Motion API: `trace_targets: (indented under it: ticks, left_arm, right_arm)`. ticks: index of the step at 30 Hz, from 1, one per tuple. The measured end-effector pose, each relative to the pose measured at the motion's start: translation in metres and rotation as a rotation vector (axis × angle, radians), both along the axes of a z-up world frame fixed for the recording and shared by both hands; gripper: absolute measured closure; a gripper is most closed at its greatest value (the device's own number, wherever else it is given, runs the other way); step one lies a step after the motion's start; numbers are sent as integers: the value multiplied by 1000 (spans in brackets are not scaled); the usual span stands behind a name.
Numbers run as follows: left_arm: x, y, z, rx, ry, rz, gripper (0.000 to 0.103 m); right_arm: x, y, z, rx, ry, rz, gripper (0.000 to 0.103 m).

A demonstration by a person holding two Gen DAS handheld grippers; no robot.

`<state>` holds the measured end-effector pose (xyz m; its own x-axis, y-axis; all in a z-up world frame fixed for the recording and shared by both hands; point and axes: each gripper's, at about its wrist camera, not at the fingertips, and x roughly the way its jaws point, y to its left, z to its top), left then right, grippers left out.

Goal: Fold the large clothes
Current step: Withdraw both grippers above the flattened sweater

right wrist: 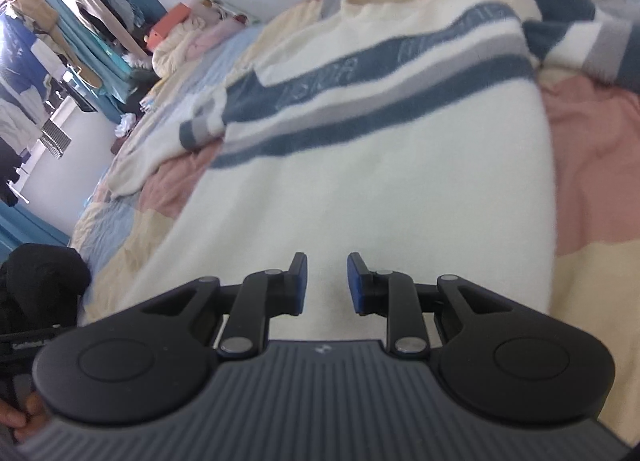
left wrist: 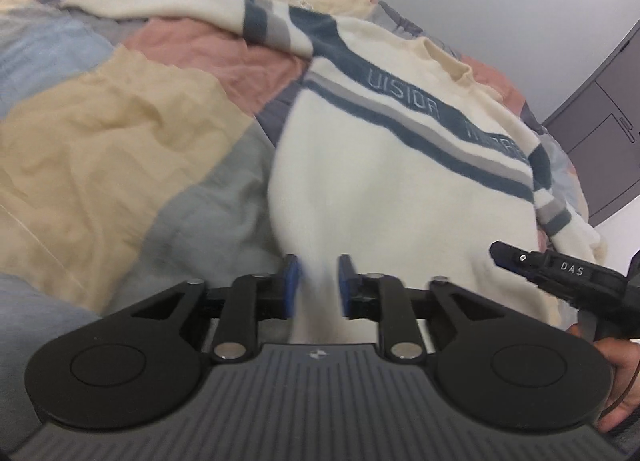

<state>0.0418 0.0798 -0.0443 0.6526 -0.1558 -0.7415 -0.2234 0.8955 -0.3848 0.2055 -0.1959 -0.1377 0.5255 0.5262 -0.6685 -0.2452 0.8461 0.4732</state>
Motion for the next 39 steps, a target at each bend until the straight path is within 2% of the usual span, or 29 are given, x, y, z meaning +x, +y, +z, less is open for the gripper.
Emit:
trace_targets:
  ticks: [4,9,16,22,24,26,29,34,39]
  left_arm:
    - [-7,-5,26,112,-74,-4,58]
    - [6,-26,52,249,-165,-89,56]
    - [59,-54,61,256,-237,-147,56]
    - [132,-75,39,244,-236,-186,56]
    - [152,-80,25,280,-254,-208,56]
    - [172,-84,5,347,-238,-223,56]
    - [192,-80,-21,352,-216,-237,56]
    - [209,-62,-52,329,-171,-263,56]
    - [222,-56,-63,313,-152,-313,56]
  right_arm:
    - [-4,3,12,-29,-75,-12,77]
    - [-5,1,26,-66,-173,-34,77]
    - [4,-9,34,-125,-243,-95,77]
    - [17,-14,25,-158,-247,-134,77]
    - [23,-14,22,-188,-261,-156,77]
    - [32,-15,19,-215,-272,-178,77]
    - [47,-19,12,-227,-268,-209,77]
    - [73,-15,-5,-245,-207,-205,77]
    - [83,-12,-29,-266,-123,-171,78]
